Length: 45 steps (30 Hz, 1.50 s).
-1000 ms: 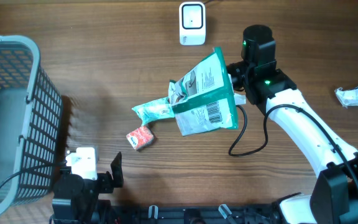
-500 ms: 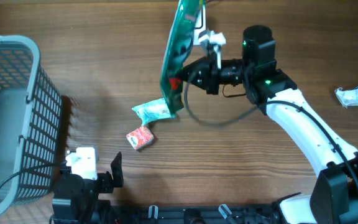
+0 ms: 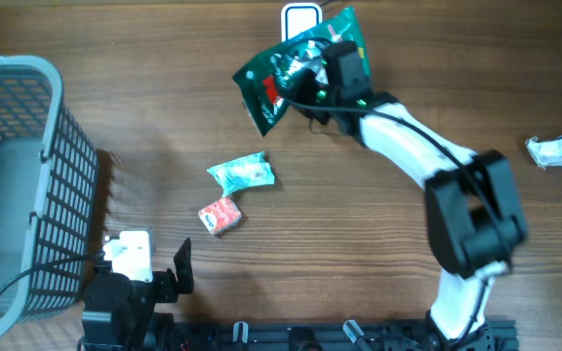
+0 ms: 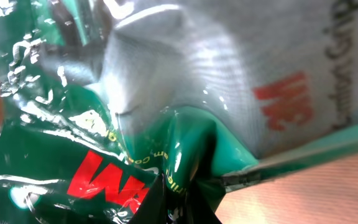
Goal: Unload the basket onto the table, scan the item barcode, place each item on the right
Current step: 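Lift the glove pack and hold it up to the scanner, then place the glove pack at the right edge of the table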
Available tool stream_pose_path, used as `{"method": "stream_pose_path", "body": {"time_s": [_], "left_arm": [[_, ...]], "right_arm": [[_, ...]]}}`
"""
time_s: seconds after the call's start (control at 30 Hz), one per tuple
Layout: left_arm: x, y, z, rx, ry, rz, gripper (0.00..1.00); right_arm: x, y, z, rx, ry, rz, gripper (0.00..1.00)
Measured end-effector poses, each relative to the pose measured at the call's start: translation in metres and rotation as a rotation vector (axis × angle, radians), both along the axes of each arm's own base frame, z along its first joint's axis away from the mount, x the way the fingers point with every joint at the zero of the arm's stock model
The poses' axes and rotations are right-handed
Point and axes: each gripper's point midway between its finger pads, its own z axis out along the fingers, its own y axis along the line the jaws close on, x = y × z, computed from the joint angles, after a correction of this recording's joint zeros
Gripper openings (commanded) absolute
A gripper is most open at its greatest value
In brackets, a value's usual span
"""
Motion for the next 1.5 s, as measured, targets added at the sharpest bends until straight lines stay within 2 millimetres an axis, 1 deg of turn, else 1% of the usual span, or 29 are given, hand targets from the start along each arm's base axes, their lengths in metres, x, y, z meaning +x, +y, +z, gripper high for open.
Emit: {"method": "stream_pose_path", "body": {"time_s": [0.03,0.07,0.17,0.23,0.27,0.37,0.43,0.47,0.57,0.6,0.73,0.87,1.0,1.07,1.13,1.2,1.23,1.27,1.3,1.33,1.37,1.4,1.43,1.5], "left_arm": [[0.000,0.000,0.000,0.000,0.000,0.000,1.00],[0.000,0.000,0.000,0.000,0.001,0.000,1.00],[0.000,0.000,0.000,0.000,0.000,0.000,1.00],[0.000,0.000,0.000,0.000,0.001,0.000,1.00],[0.000,0.000,0.000,0.000,0.001,0.000,1.00],[0.000,0.000,0.000,0.000,0.001,0.000,1.00],[0.000,0.000,0.000,0.000,0.001,0.000,1.00],[0.000,0.000,0.000,0.000,0.001,0.000,1.00],[0.000,0.000,0.000,0.000,0.000,0.000,1.00],[0.000,0.000,0.000,0.000,0.001,0.000,1.00],[0.000,0.000,0.000,0.000,0.001,0.000,1.00],[0.000,0.000,0.000,0.000,0.001,0.000,1.00],[0.000,0.000,0.000,0.000,0.001,0.000,1.00],[0.000,0.000,0.000,0.000,0.001,0.000,1.00],[0.000,0.000,0.000,0.000,0.001,0.000,1.00],[0.000,0.000,0.000,0.000,0.001,0.000,1.00],[0.000,0.000,0.000,0.000,0.001,0.000,1.00],[0.000,0.000,0.000,0.000,0.001,0.000,1.00],[0.000,0.000,0.000,0.000,0.001,0.000,1.00],[0.000,0.000,0.000,0.000,0.001,0.000,1.00],[0.000,0.000,0.000,0.000,0.001,0.000,1.00],[0.000,0.000,0.000,0.000,0.001,0.000,1.00],[0.000,0.000,0.000,0.000,0.001,0.000,1.00],[0.000,0.000,0.000,0.000,0.001,0.000,1.00]], "right_arm": [[0.005,0.008,-0.004,-0.011,0.021,0.009,0.05],[0.015,0.018,-0.005,-0.028,0.036,0.022,0.05],[0.036,0.025,0.009,-0.039,0.010,0.000,0.05],[0.046,0.026,0.018,-0.029,-0.029,-0.016,0.05],[0.048,0.026,0.020,-0.025,-0.041,-0.019,0.05],[0.049,0.026,0.020,-0.021,-0.037,-0.024,0.04],[0.054,0.032,0.020,0.005,-0.060,-0.020,0.05],[0.054,0.035,0.015,0.012,-0.054,-0.013,0.05],[0.045,0.048,-0.016,0.005,0.006,0.007,0.04],[0.042,0.052,-0.020,0.006,0.015,0.014,0.05],[0.033,0.064,-0.022,0.004,0.024,0.040,0.05],[0.029,0.066,-0.023,0.002,0.035,0.049,0.05],[0.012,0.056,-0.035,-0.069,0.137,0.064,0.05],[0.002,0.046,-0.026,-0.140,0.196,0.095,0.04],[-0.008,0.025,-0.013,-0.212,0.246,0.107,0.04],[-0.015,-0.014,-0.003,-0.268,0.300,0.097,0.04],[-0.017,-0.039,0.001,-0.289,0.336,0.083,0.04],[-0.014,-0.082,0.004,-0.309,0.379,0.035,0.04],[-0.009,-0.117,0.004,-0.317,0.408,-0.009,0.04],[-0.009,-0.170,0.000,-0.331,0.462,-0.068,0.04],[-0.005,-0.216,-0.002,-0.335,0.480,-0.123,0.04],[-0.003,-0.243,-0.002,-0.337,0.479,-0.157,0.04],[0.000,-0.288,-0.002,-0.341,0.470,-0.218,0.04],[-0.005,-0.360,-0.004,-0.350,0.471,-0.323,0.04]]}}
